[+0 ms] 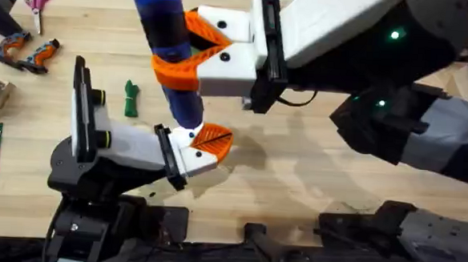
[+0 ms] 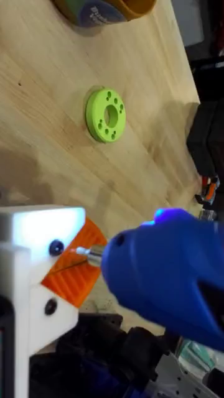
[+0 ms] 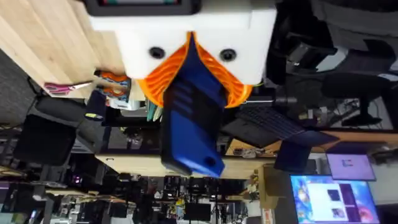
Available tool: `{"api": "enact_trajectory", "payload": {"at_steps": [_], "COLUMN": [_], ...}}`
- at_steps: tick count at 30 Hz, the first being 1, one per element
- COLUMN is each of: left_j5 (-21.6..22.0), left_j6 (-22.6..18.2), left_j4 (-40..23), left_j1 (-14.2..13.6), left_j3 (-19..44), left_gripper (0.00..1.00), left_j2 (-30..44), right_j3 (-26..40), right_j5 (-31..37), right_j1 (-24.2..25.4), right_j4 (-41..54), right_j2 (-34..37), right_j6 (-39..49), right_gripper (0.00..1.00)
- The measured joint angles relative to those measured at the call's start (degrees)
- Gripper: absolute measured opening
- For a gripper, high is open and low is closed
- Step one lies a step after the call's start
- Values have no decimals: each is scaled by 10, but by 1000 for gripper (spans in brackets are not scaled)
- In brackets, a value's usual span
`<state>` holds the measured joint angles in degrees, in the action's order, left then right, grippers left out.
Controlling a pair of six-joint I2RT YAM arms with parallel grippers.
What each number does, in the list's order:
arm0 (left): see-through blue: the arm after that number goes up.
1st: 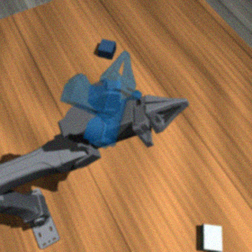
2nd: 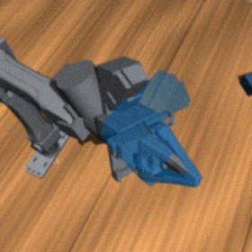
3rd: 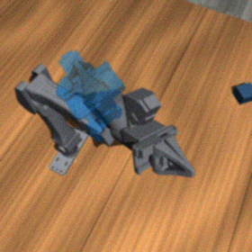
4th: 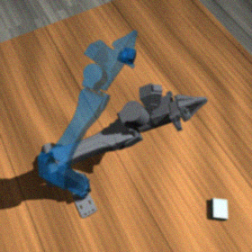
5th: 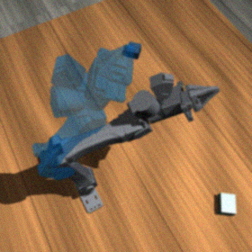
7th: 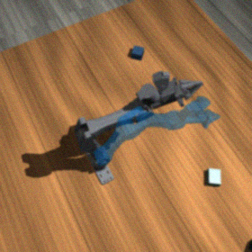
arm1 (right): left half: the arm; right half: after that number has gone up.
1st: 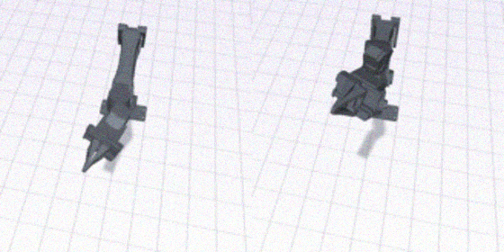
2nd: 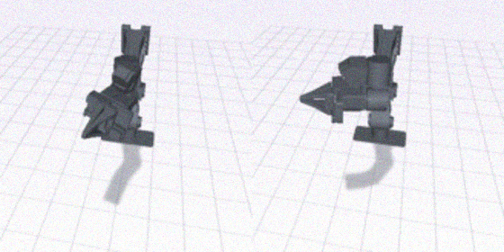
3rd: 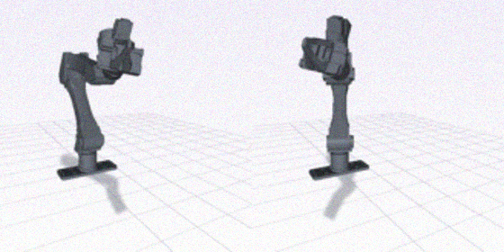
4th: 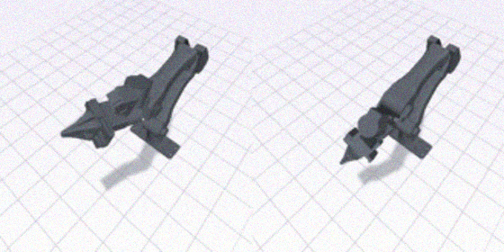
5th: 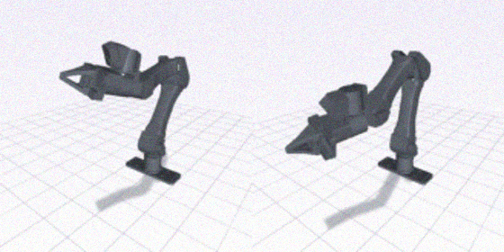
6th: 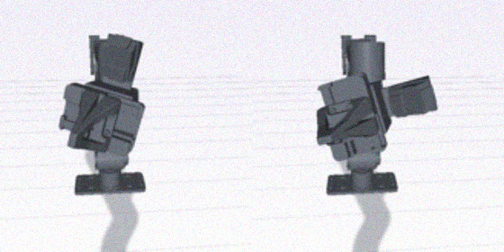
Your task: Pick up the gripper from the table and insert it into the empty holder that is missing its gripper. Then pick up a screw, insert it into the mounting hole, and use the screwdriver to tighten it. Finally, clean up the table by picking up the vegetable and placing it into the bucket.
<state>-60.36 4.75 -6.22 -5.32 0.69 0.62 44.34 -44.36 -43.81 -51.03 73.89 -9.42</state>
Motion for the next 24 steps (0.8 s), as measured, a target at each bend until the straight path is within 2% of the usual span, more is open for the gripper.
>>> {"api": "enact_trajectory", "payload": {"at_steps": [24], "left_j5": [0], "left_j6": [0], "left_j4": [0], "left_j1": [0], "left_j3": [0], "left_gripper": [5], "left_j2": [0], "right_j3": [0], "right_j5": [0], "right_j1": [-12], "right_j4": [6], "right_j2": [10], "right_j6": [-1], "right_gripper": [28]}}
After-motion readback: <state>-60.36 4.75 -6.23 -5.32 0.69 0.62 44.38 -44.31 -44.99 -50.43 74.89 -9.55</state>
